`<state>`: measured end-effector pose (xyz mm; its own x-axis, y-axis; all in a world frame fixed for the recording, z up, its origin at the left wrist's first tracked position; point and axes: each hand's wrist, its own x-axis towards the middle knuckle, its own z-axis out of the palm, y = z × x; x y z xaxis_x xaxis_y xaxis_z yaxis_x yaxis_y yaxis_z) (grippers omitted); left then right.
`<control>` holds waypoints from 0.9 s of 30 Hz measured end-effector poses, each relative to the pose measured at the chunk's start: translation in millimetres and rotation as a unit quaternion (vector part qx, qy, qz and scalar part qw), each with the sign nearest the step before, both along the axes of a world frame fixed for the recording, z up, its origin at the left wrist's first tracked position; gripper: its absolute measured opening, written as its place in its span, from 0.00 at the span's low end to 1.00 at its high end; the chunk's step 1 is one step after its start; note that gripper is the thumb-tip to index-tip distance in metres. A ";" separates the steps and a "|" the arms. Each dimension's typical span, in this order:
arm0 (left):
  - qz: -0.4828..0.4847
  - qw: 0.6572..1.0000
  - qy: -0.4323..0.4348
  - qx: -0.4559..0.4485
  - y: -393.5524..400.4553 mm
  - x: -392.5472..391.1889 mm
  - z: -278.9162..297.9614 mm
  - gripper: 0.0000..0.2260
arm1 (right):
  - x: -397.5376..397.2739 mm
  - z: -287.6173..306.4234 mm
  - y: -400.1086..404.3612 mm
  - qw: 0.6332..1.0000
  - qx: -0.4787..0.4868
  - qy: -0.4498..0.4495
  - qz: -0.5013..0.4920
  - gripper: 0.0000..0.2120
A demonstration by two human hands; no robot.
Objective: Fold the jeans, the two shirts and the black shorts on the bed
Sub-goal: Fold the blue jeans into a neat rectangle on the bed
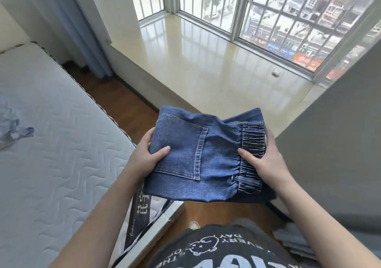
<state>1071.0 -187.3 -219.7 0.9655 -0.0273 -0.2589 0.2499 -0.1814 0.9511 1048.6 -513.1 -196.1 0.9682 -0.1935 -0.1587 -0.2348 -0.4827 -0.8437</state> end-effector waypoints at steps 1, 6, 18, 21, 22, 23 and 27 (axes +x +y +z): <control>0.005 1.000 -0.001 0.003 1.7 8.1 0.1 0.32 | 11.3 -0.4 2.1 1.000 0.001 0.003 0.006 0.44; 0.058 0.998 0.005 0.011 8.7 49.0 -7.8 0.33 | 81.7 -6.2 5.5 0.998 0.003 -0.001 0.066 0.45; 0.209 0.977 0.019 0.023 6.2 151.7 -27.3 0.36 | 261.3 -37.7 17.9 0.984 0.044 0.004 0.174 0.45; 0.248 0.968 0.029 0.022 13.0 160.2 -28.5 0.35 | 293.4 -41.7 34.7 0.978 0.042 0.011 0.206 0.44; 0.260 0.965 0.032 0.024 17.7 161.6 -28.9 0.35 | 302.5 -43.9 41.9 0.975 0.043 0.011 0.219 0.44; 0.270 0.962 0.034 0.028 23.3 162.7 -28.6 0.34 | 310.8 -45.9 49.8 0.971 0.043 0.011 0.233 0.44; 0.305 0.951 0.041 0.031 54.0 171.6 -31.0 0.32 | 343.2 -50.2 88.3 0.958 0.040 0.020 0.284 0.44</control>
<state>1242.6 -133.3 -250.7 0.7738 0.5488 -0.3162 0.3986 -0.0339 0.9165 1391.8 -424.8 -246.3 0.9063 0.3773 -0.1904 0.0136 -0.4763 -0.8792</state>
